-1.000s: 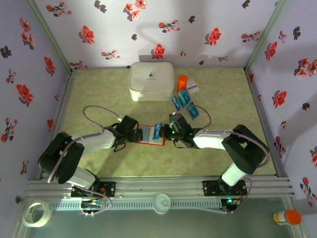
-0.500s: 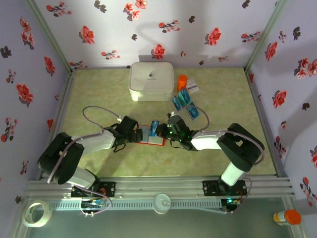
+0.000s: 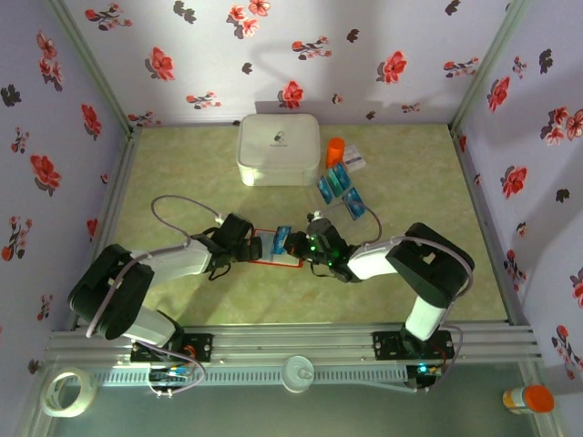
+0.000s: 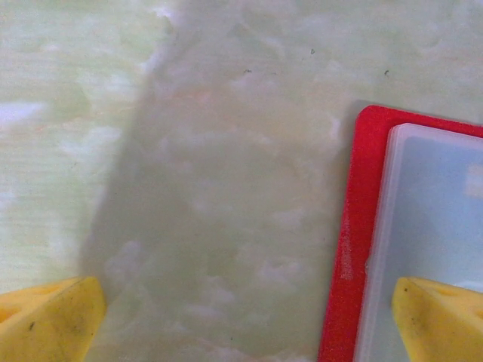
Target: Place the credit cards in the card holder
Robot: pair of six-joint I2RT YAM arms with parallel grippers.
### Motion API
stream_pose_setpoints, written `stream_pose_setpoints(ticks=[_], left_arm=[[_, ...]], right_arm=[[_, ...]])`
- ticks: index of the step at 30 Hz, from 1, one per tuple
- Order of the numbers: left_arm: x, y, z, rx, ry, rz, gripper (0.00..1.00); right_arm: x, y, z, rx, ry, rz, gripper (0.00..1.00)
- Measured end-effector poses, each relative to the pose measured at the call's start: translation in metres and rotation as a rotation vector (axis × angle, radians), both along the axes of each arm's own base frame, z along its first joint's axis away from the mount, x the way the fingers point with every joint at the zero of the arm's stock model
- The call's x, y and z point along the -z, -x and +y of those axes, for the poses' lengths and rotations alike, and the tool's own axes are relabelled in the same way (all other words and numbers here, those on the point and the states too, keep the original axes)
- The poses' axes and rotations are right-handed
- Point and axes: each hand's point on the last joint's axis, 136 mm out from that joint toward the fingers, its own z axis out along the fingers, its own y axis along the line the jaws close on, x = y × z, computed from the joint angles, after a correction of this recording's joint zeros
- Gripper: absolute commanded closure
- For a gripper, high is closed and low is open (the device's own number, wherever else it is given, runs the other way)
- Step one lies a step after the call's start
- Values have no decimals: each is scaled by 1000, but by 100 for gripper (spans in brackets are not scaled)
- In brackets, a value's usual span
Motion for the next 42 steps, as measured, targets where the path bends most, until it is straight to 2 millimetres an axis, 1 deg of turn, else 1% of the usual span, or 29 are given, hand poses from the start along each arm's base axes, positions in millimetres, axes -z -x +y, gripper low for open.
stream_pose_setpoints(ticks=[5, 21, 32, 42], left_arm=[[0, 0, 0, -2, 3, -2, 0], [0, 0, 0, -2, 6, -6, 0], [0, 0, 0, -2, 6, -6, 0], [0, 0, 0, -2, 7, -7, 0]], right_arm=[[3, 3, 2, 3, -9, 5, 100], [3, 5, 4, 26, -26, 22, 100], [13, 10, 0, 31, 6, 59, 100], [17, 12, 0, 32, 16, 89, 100]])
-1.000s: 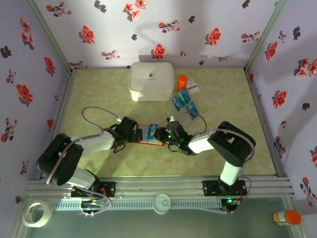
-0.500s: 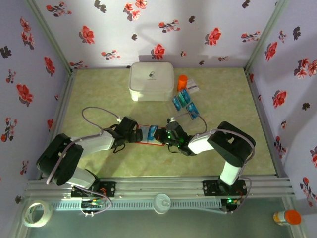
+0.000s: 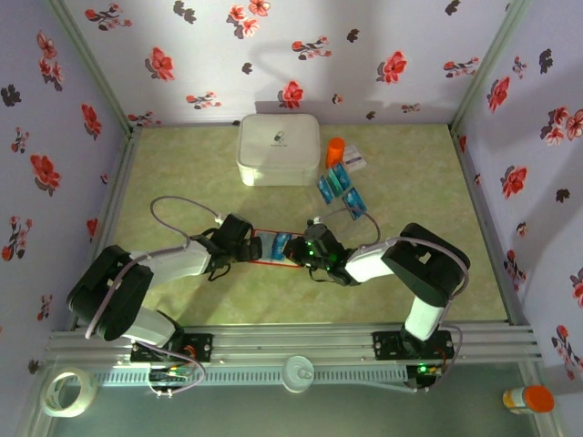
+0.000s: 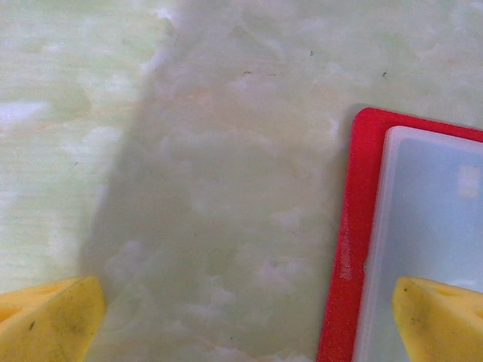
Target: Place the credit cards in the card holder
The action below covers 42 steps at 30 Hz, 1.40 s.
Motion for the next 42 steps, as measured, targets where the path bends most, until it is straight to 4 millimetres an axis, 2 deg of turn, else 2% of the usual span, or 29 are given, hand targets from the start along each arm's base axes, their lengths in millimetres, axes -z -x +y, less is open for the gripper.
stream_pose_setpoints(ticks=[29, 42], left_arm=[[0, 0, 0, -1, 2, -6, 0], [0, 0, 1, -3, 4, -10, 0]], right_arm=[[2, 6, 5, -27, 6, 42, 100], [4, 2, 19, -57, 7, 68, 100]])
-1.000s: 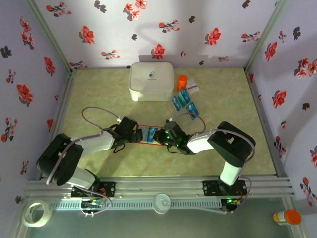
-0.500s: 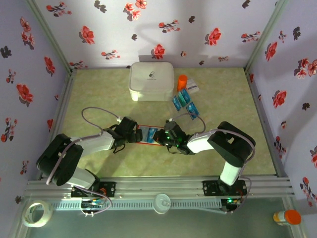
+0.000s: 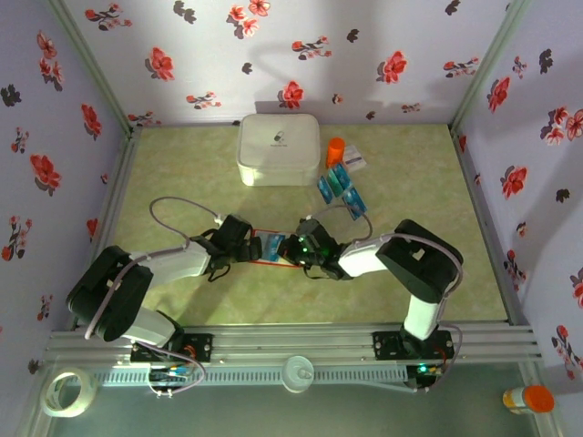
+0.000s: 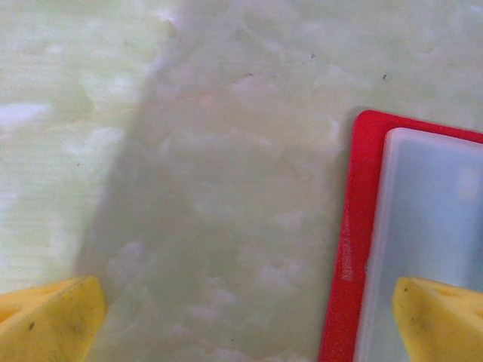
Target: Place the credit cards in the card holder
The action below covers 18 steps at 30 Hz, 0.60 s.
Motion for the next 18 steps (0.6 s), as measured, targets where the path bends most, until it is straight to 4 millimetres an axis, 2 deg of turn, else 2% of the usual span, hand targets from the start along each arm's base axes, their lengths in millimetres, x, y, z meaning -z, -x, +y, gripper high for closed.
stream_pose_setpoints(ticks=[6, 8, 14, 18], left_arm=[[0, 0, 0, 0, 3, -4, 0], [0, 0, 0, 0, 5, -6, 0], [-1, 0, 0, 1, 9, -11, 0], [-1, 0, 0, 1, 10, -12, 0]], right_arm=[[-4, 2, 7, -53, 21, 7, 70], [-7, 4, 4, -73, 51, 9, 66], [-15, 14, -21, -126, 190, 17, 66], [-31, 8, -22, -157, 247, -17, 76]])
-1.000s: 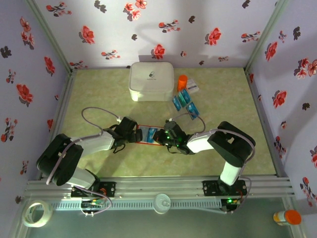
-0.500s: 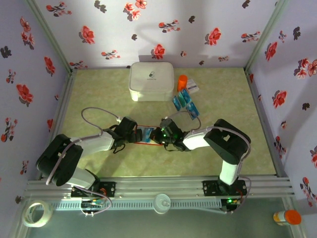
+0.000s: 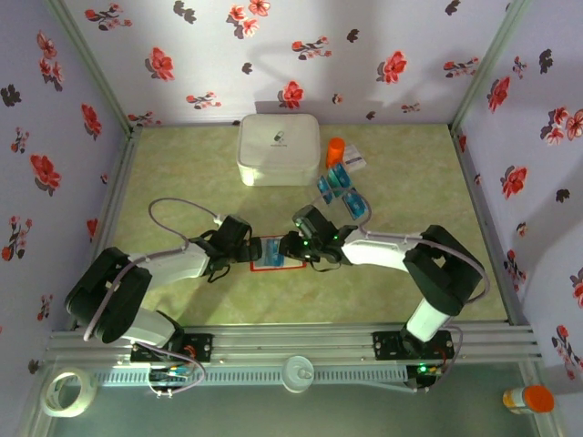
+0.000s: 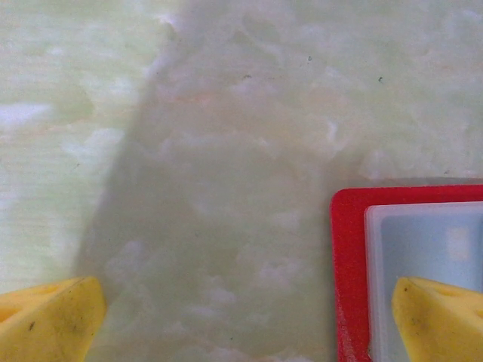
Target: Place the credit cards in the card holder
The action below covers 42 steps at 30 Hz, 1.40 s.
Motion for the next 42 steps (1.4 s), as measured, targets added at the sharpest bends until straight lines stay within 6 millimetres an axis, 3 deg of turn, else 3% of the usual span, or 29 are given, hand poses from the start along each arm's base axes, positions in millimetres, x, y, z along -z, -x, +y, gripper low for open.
stream_pose_setpoints(ticks=[7, 19, 29, 42], left_arm=[[0, 0, 0, 0, 1, -1, 0], [0, 0, 0, 0, 0, -1, 0], [0, 0, 0, -1, -3, -1, 0], [-3, 5, 4, -30, 5, 23, 0]], right_arm=[[-15, -12, 6, -46, 58, -49, 86], [34, -13, 5, -81, 179, 19, 88], [34, -17, 28, -109, 154, 15, 89], [30, -14, 37, -124, 116, 19, 89]])
